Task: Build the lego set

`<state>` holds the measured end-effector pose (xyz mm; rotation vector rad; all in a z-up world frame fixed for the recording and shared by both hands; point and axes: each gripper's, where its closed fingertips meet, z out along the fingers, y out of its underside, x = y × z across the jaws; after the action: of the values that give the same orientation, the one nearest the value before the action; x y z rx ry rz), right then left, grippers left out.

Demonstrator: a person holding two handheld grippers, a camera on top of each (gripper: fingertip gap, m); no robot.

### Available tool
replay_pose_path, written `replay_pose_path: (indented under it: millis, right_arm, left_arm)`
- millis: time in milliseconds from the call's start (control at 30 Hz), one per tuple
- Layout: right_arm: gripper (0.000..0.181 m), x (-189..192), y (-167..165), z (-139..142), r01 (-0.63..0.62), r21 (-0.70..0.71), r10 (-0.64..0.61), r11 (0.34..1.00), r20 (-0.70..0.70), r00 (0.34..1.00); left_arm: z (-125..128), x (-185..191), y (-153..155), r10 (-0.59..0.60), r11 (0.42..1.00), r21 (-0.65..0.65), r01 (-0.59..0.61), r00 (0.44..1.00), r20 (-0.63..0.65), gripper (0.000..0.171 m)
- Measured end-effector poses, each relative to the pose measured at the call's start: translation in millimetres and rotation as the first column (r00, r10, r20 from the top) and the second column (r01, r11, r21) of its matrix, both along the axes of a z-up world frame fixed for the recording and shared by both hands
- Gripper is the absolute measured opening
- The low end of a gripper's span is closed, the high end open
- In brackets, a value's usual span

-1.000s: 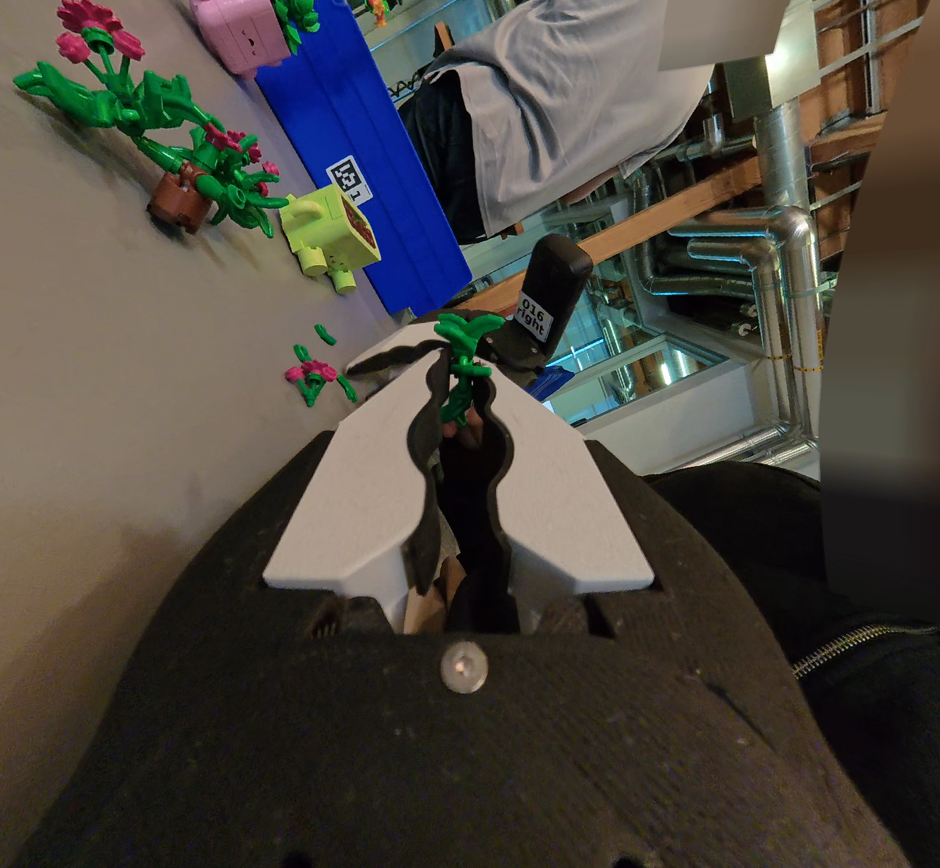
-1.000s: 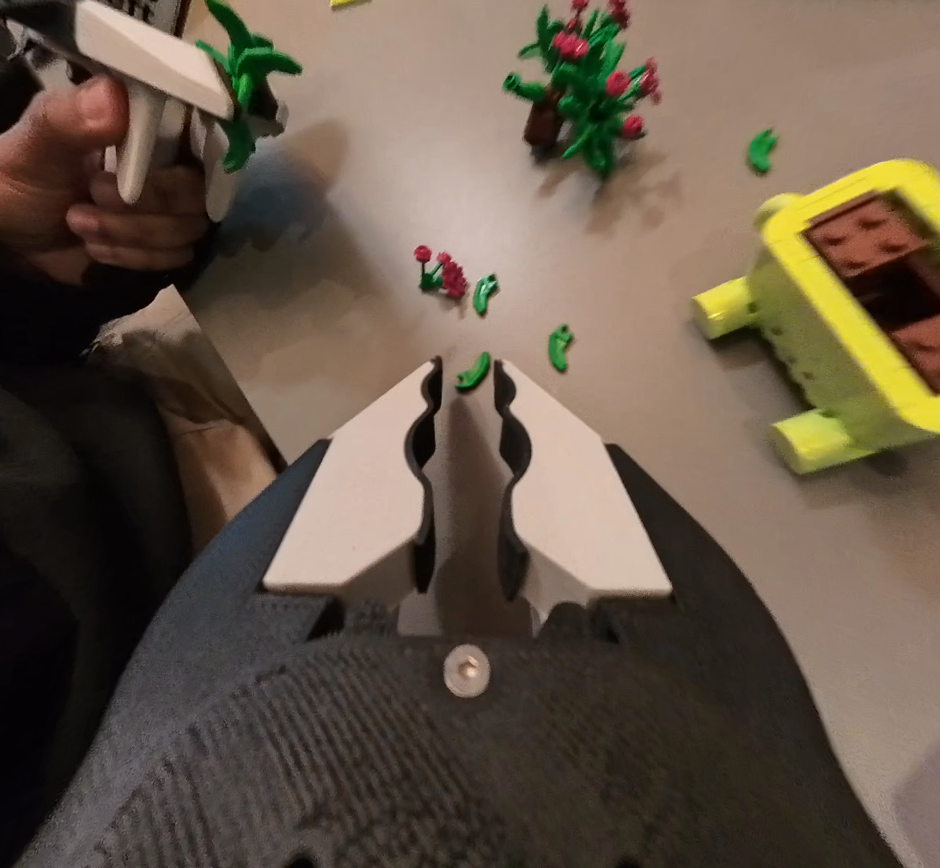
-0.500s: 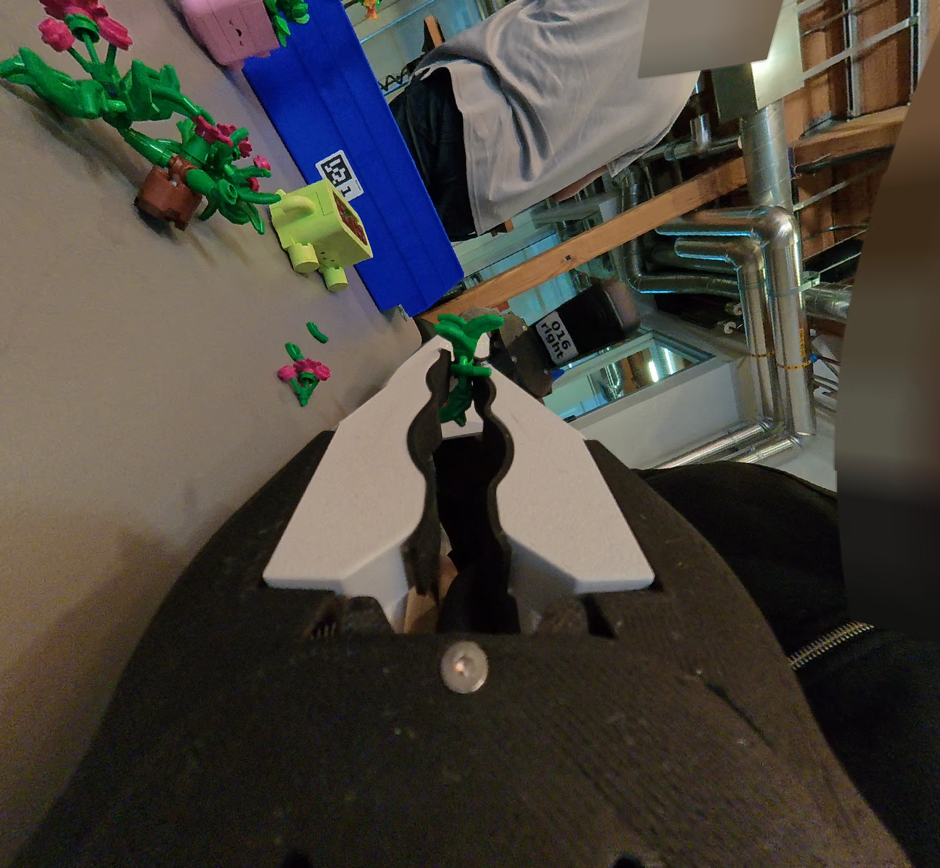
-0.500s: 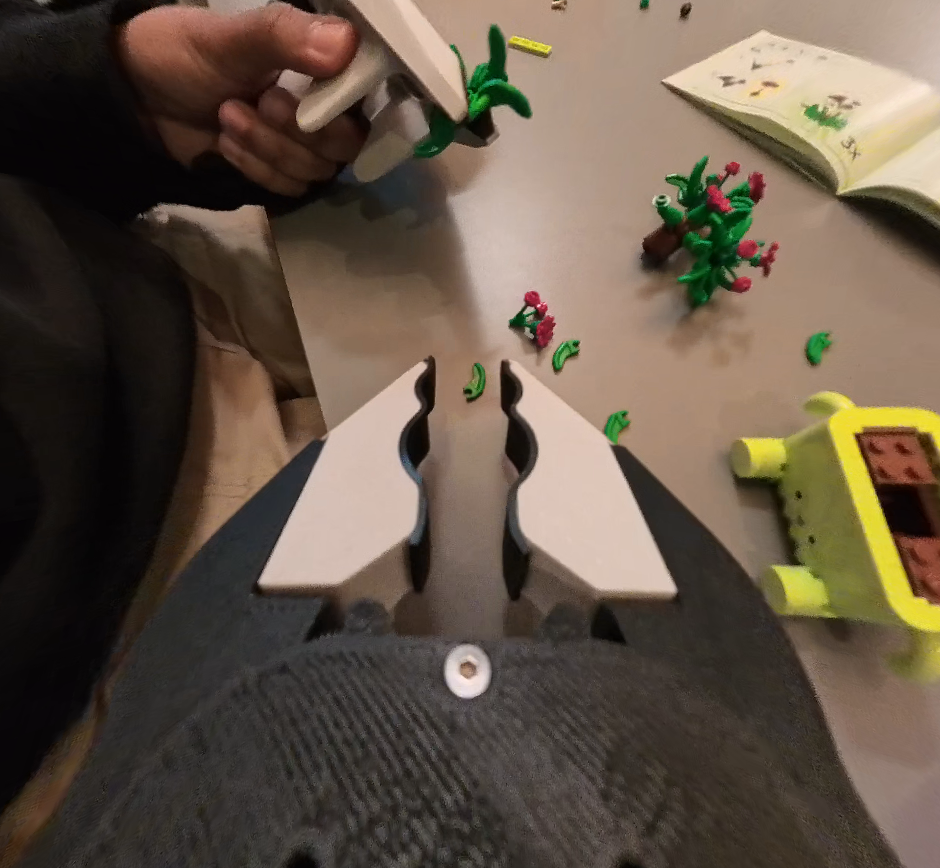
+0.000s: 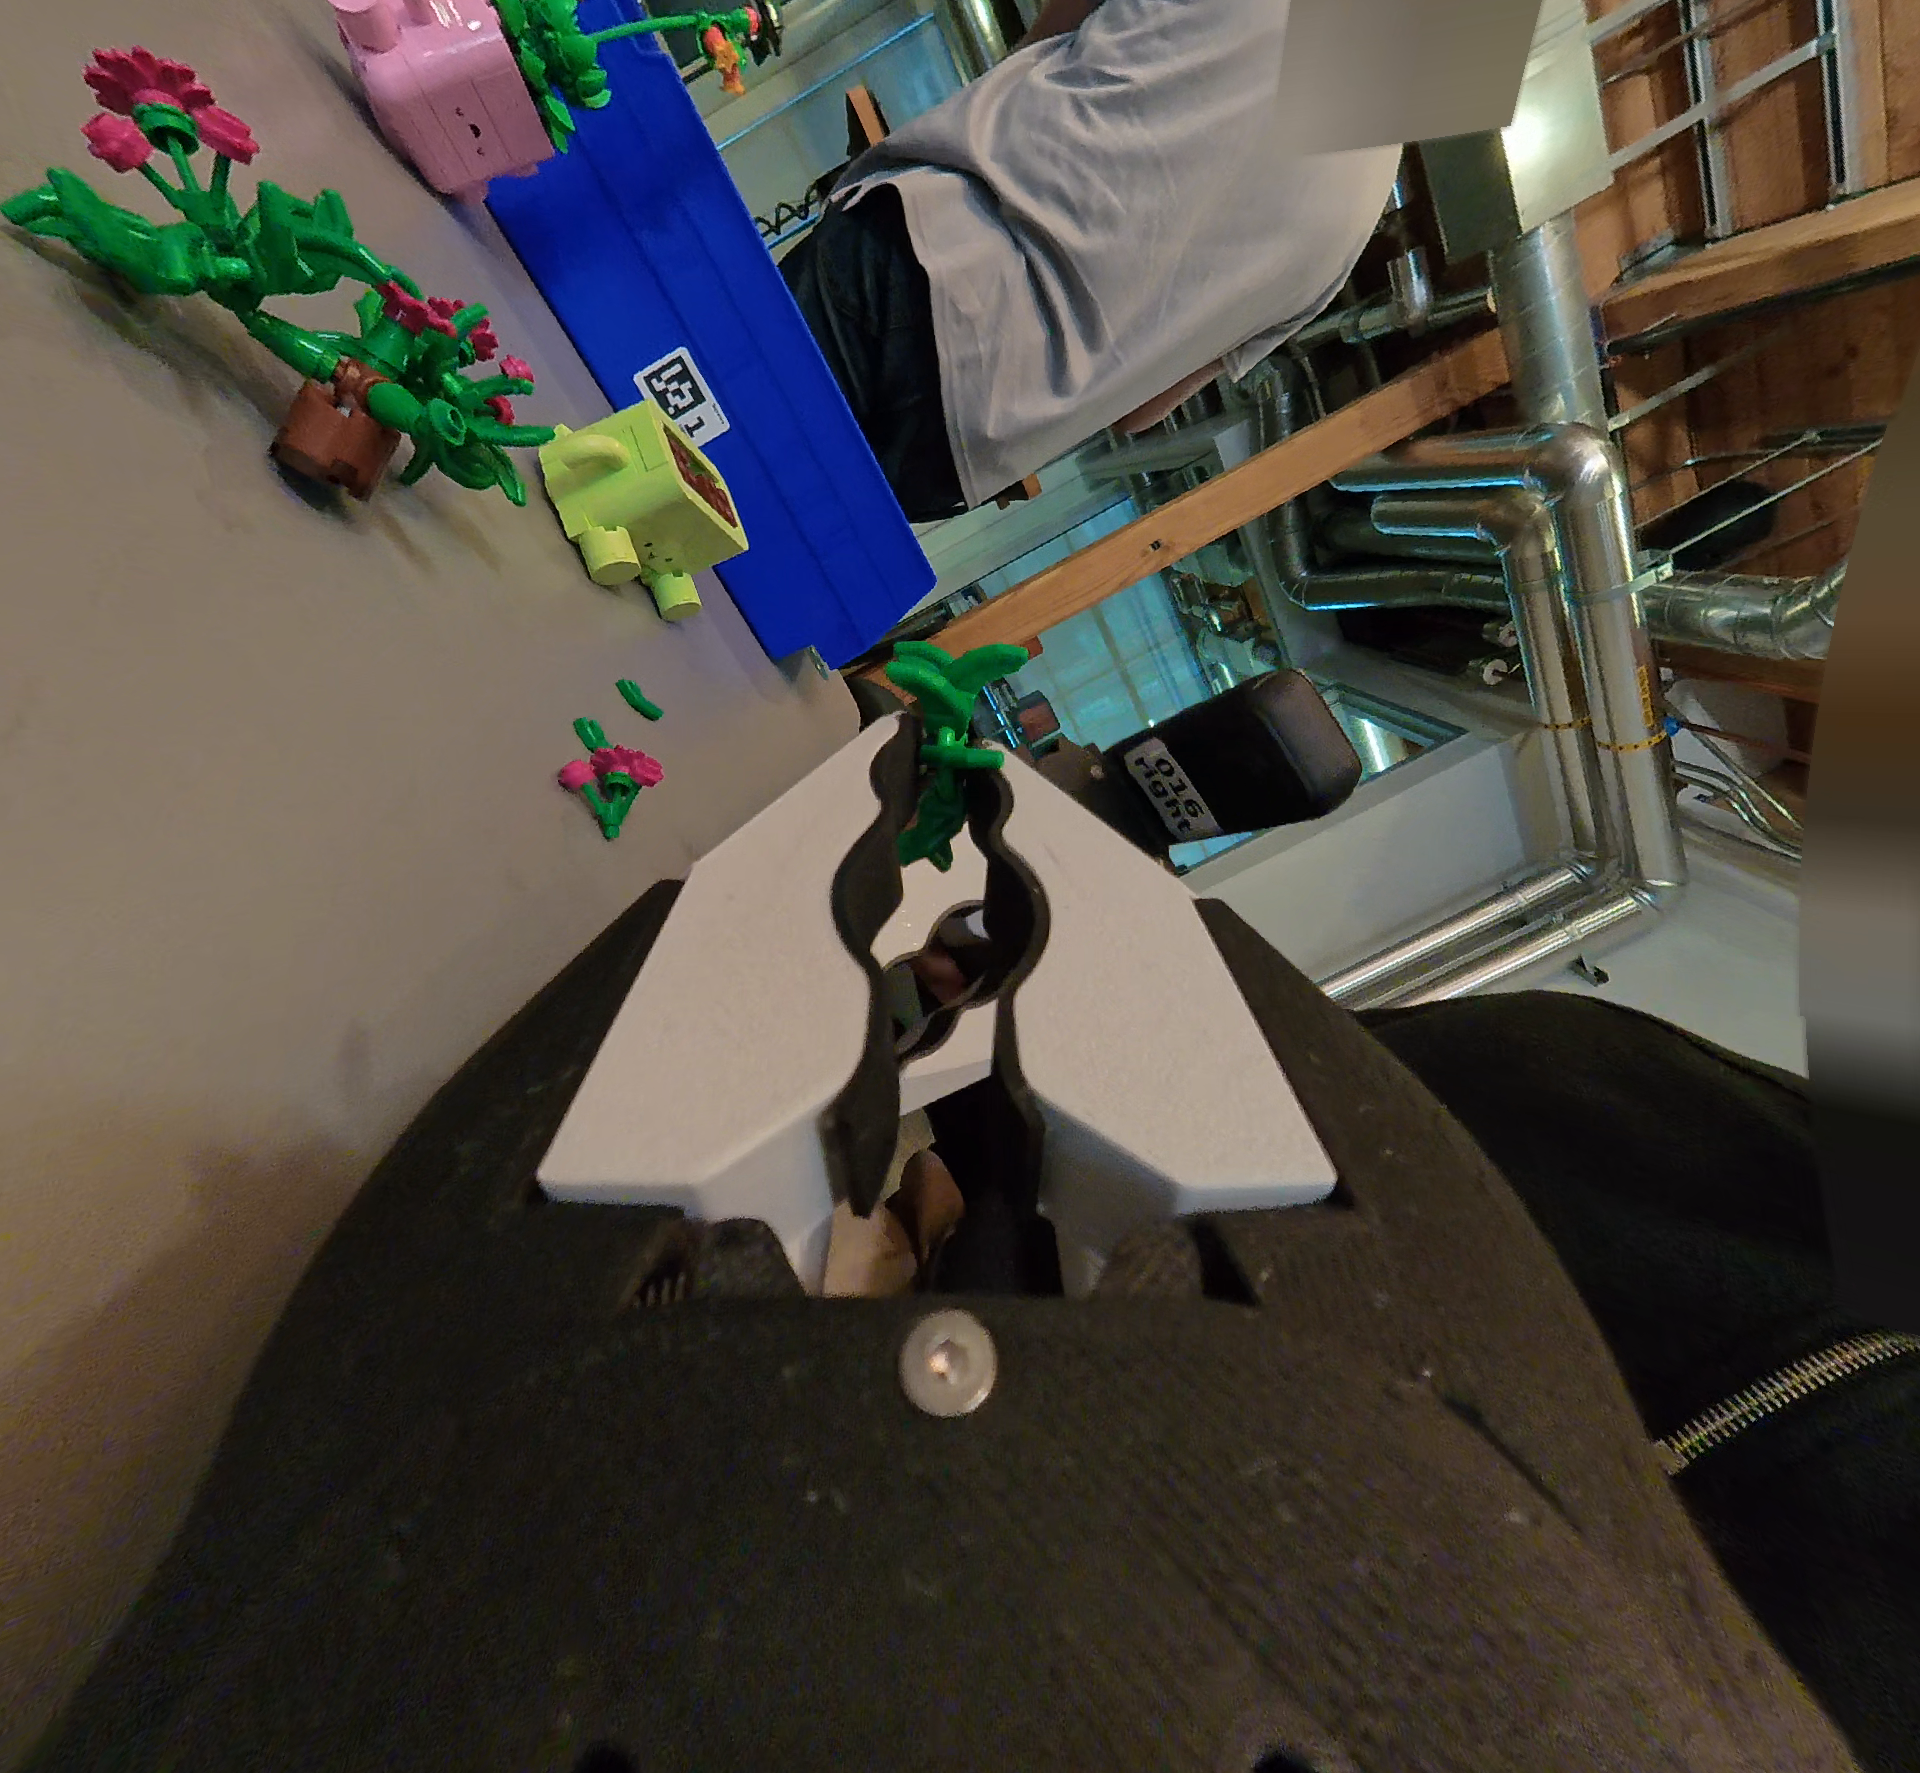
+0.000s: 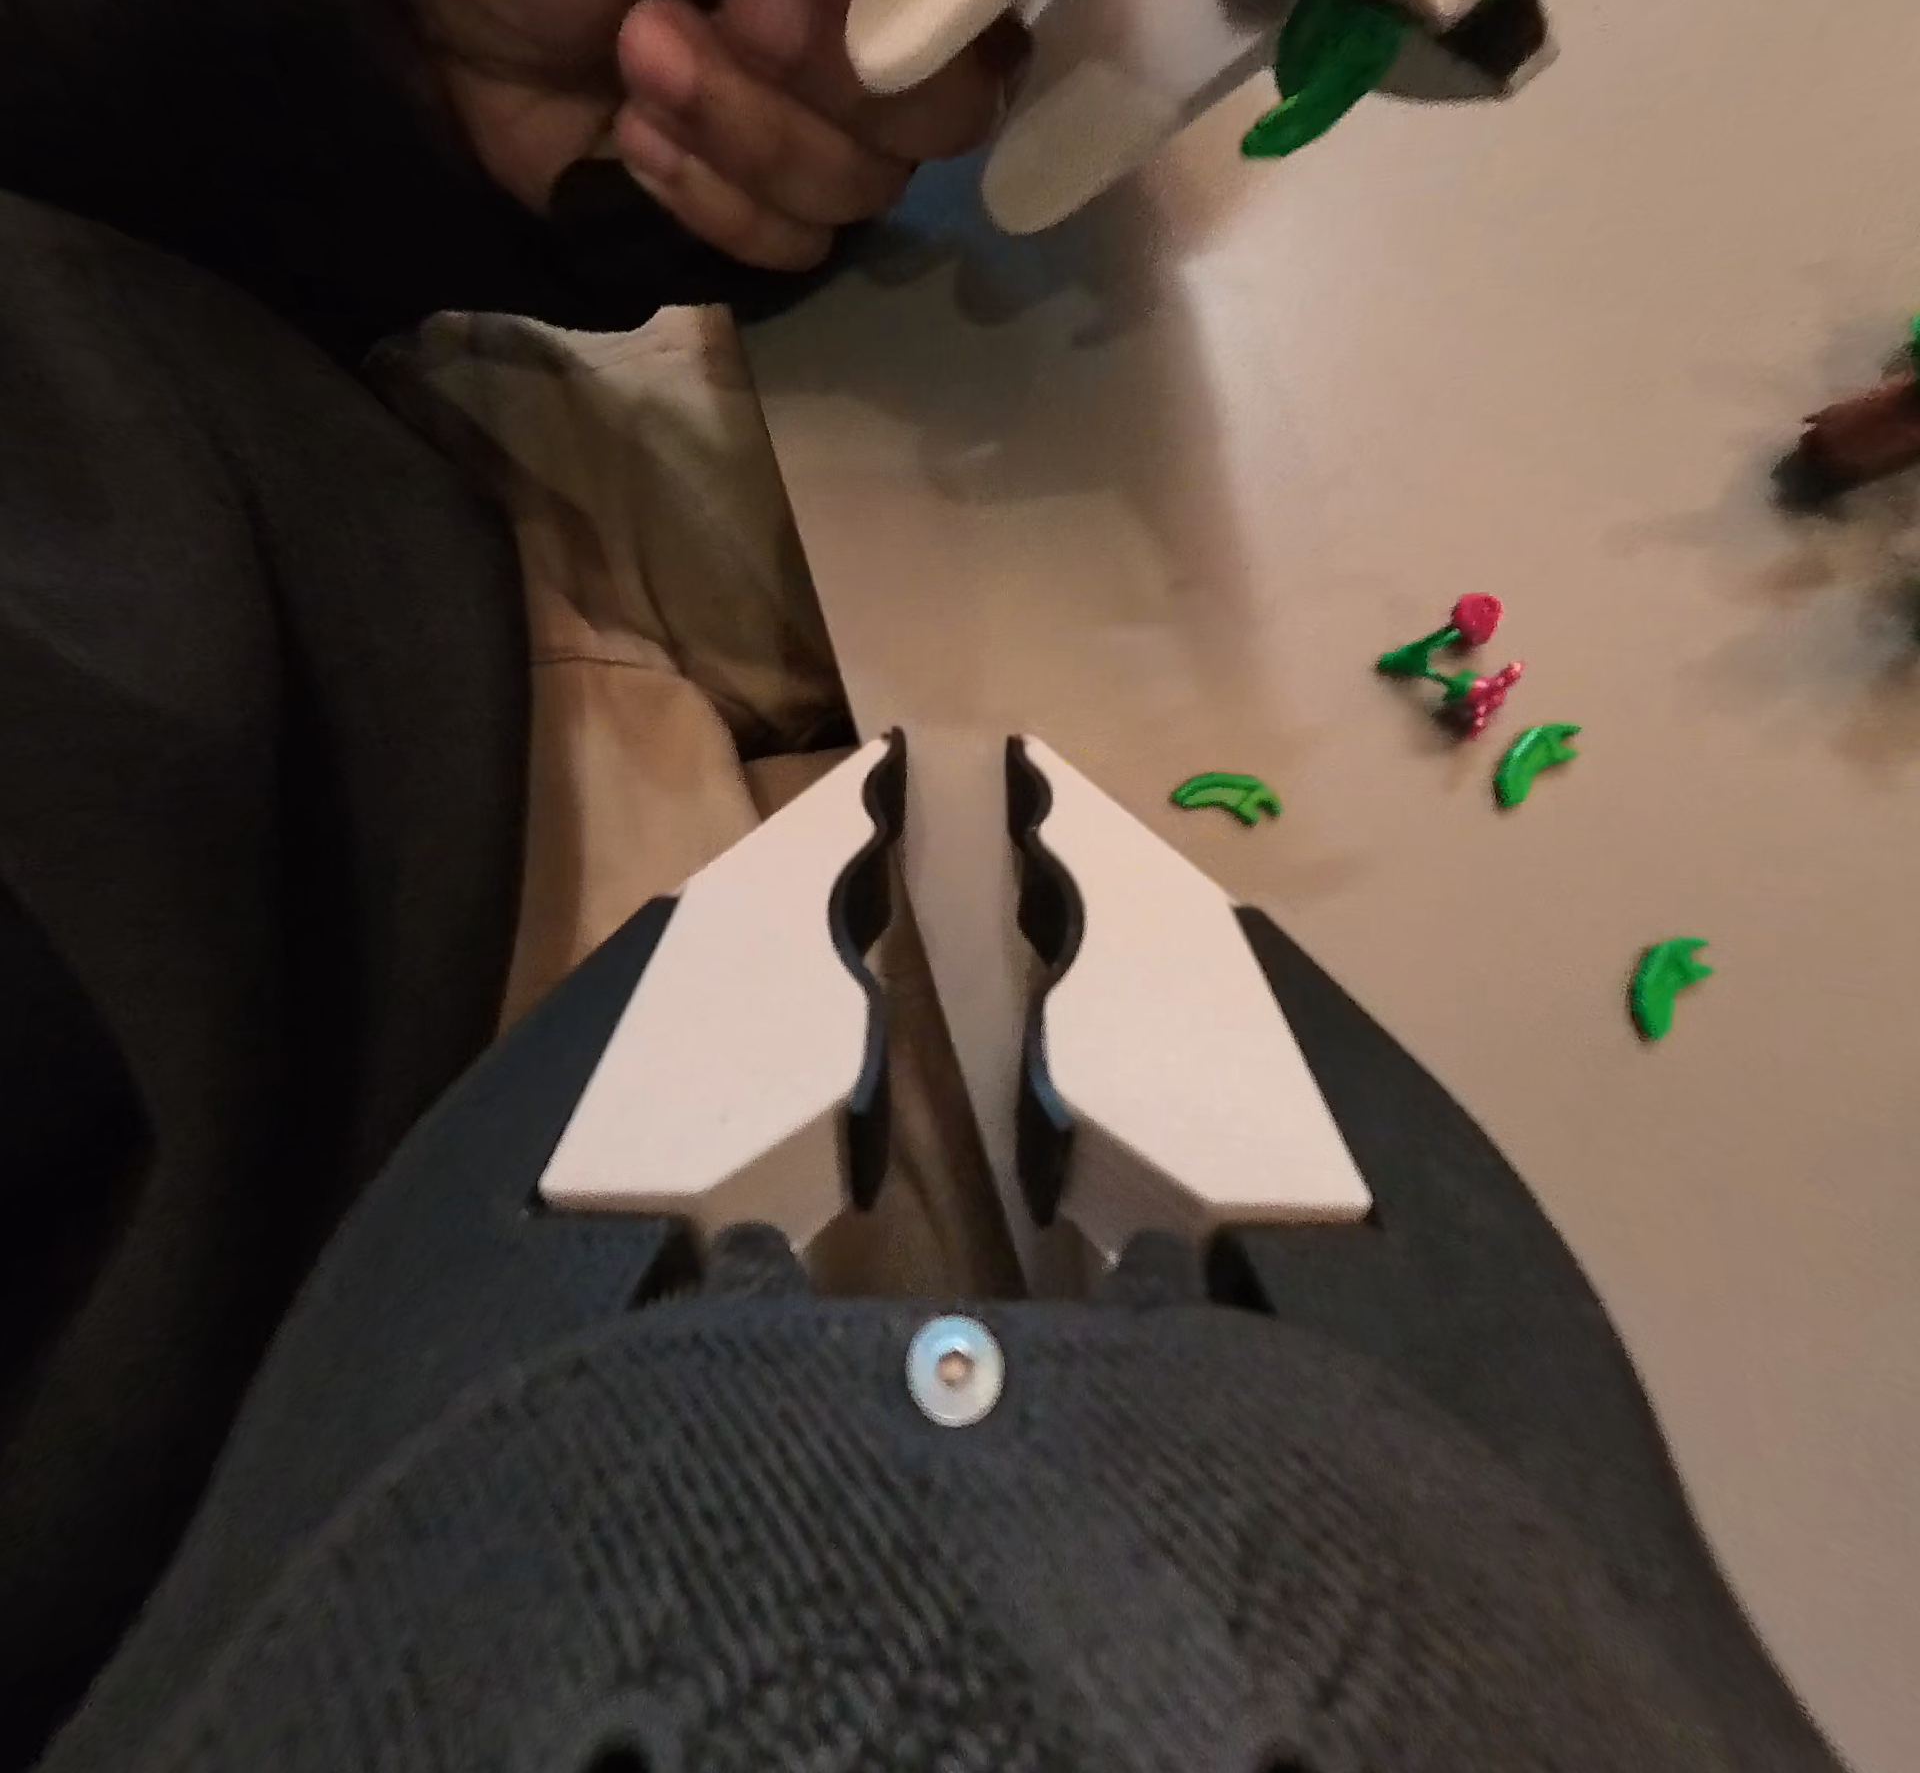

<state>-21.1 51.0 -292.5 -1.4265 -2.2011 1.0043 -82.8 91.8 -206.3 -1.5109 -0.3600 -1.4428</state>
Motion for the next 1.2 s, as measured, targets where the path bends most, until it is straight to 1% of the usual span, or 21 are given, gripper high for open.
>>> replay_pose_path:
  millis: [33,100,167,200,300,400,500,600,667,733,833,967,1033,1100,1200]
  right_arm:
    - [0.020,1.8,2.0,1.9,0.022,0.012,-0.022,1.000,-0.009,1.000]
    - [0.025,-0.9,11.7,13.2,0.084,0.040,-0.079,0.996,-0.108,0.991]
    - [0.036,-6.2,23.7,21.6,0.151,0.055,-0.138,0.987,-0.193,0.971]
    - [0.038,-6.7,25.6,20.1,0.159,0.049,-0.147,0.986,-0.187,0.971]
    - [0.053,-8.8,32.4,7.6,0.201,0.024,-0.196,0.979,-0.132,0.972]
    - [0.059,-9.2,27.1,1.8,0.185,-0.035,-0.188,0.982,-0.117,0.975]
    - [0.052,-6.1,20.6,1.6,0.153,-0.045,-0.156,0.987,-0.097,0.983]
    - [0.045,-1.6,6.5,2.3,0.093,-0.068,-0.099,0.993,-0.086,0.991]
    - [0.044,0.9,0.8,2.2,0.075,-0.062,-0.080,0.995,-0.086,0.993]
    - [0.045,0.2,-0.4,3.8,0.079,-0.046,-0.083,0.996,-0.104,0.991]
    - [0.051,-6.0,0.4,9.5,0.105,-0.024,-0.107,0.994,-0.150,0.983]
    - [0.047,-6.2,-4.5,-0.5,0.096,0.041,-0.092,0.995,-0.095,0.991]
    - [0.041,-5.6,-10.7,0.1,0.078,0.052,-0.072,0.996,-0.099,0.993]
    - [0.041,-6.7,-14.7,3.9,0.078,0.047,-0.072,0.996,-0.116,0.991]
    - [0.043,-8.4,-10.3,14.6,0.117,0.061,-0.104,0.991,-0.179,0.978]
  left_arm:
    - [0.2,-0.3,-0.2,0.001,1.000,0.002,-0.001,1.000,0.002,0.006]
    - [0.5,0.1,-0.1,-0.001,1.000,0.004,0.001,1.000,0.002,0.006]
    - [0.2,0.8,0.4,-0.002,1.000,0.004,0.002,1.000,-0.002,0.006]
    - [0.0,1.1,0.8,-0.003,1.000,0.003,0.003,1.000,-0.005,0.006]
    - [-0.2,1.3,0.8,-0.002,1.000,0.002,0.002,1.000,-0.009,0.006]
    - [0.3,0.1,0.6,0.001,1.000,0.004,-0.001,1.000,-0.001,0.006]
    - [0.0,0.9,0.9,-0.003,1.000,0.003,0.003,1.000,-0.005,0.006]
    - [0.0,1.1,0.8,-0.004,1.000,0.003,0.004,1.000,-0.006,0.006]
    - [0.2,1.0,0.7,-0.005,1.000,0.004,0.005,1.000,-0.003,0.006]
    - [0.2,1.1,0.9,-0.007,1.000,0.003,0.007,1.000,-0.002,0.006]
    - [0.3,1.0,1.1,-0.006,1.000,0.003,0.006,1.000,-0.004,0.006]
    - [0.4,0.8,0.9,-0.005,1.000,0.004,0.005,1.000,-0.002,0.006]
    - [0.6,0.5,1.0,-0.005,1.000,0.004,0.005,1.000,0.000,0.006]
    - [0.8,0.4,1.1,-0.006,1.000,0.005,0.006,1.000,0.003,0.006]
    - [1.1,0.3,1.2,-0.006,1.000,0.007,0.006,1.000,0.003,0.006]
